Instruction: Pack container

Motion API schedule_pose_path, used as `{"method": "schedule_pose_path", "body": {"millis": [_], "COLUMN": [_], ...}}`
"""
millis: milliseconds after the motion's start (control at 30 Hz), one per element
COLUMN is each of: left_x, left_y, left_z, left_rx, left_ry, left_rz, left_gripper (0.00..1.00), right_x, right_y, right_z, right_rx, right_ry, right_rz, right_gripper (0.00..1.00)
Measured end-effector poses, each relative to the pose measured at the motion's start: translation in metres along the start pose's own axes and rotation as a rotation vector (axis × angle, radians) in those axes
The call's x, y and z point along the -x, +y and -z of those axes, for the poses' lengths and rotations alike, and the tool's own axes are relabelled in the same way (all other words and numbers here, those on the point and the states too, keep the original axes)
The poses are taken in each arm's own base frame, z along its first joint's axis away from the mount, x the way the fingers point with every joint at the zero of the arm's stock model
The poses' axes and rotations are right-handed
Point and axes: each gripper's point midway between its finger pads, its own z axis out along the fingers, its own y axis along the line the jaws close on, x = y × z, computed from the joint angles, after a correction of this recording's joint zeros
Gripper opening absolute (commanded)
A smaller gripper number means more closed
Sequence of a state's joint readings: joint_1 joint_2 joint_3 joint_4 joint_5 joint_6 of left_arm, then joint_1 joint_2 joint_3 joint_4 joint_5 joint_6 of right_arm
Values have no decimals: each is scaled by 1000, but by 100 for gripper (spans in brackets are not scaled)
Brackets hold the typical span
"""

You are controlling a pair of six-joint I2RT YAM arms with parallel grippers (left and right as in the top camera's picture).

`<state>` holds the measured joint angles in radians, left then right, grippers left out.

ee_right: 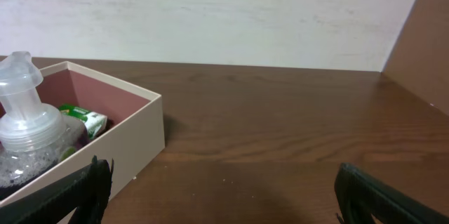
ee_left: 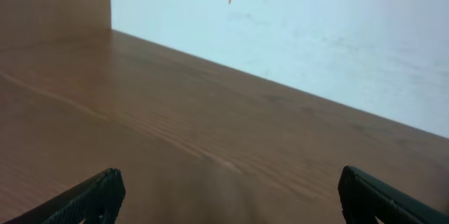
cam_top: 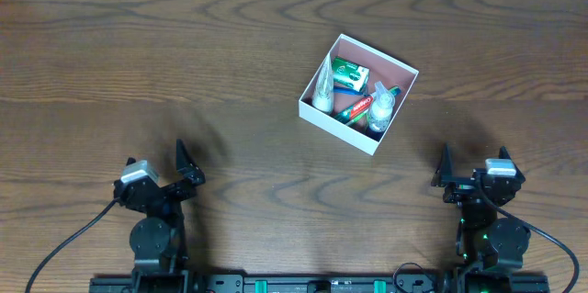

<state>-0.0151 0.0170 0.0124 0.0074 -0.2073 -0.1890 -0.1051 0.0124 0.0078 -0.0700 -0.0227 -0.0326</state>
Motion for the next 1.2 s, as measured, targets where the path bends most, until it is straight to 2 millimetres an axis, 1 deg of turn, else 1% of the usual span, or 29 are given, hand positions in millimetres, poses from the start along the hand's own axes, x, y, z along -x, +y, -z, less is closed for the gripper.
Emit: {"method": "schedule_pose_path", "body": {"millis": [100,300,500,1200], "left_x": [0,-6,-9,-10], "left_y": [-4,-20,-27,-29], "left_z": [1,3,4,5], "left_rx": [-25,-120,-163,-174], "left_ry": [9,44,56,58], "left_rz": [-13,-81,-109,-116], "left_gripper": [98,98,98,98], "right_x": [0,0,0,0], "right_y": [0,0,0,0], "right_z": [0,0,0,0], "right_rx": [0,0,0,0], "right_ry": [0,-1,-1,0], "right_rz": [0,0,0,0], "right_gripper": [99,99,99,99]}}
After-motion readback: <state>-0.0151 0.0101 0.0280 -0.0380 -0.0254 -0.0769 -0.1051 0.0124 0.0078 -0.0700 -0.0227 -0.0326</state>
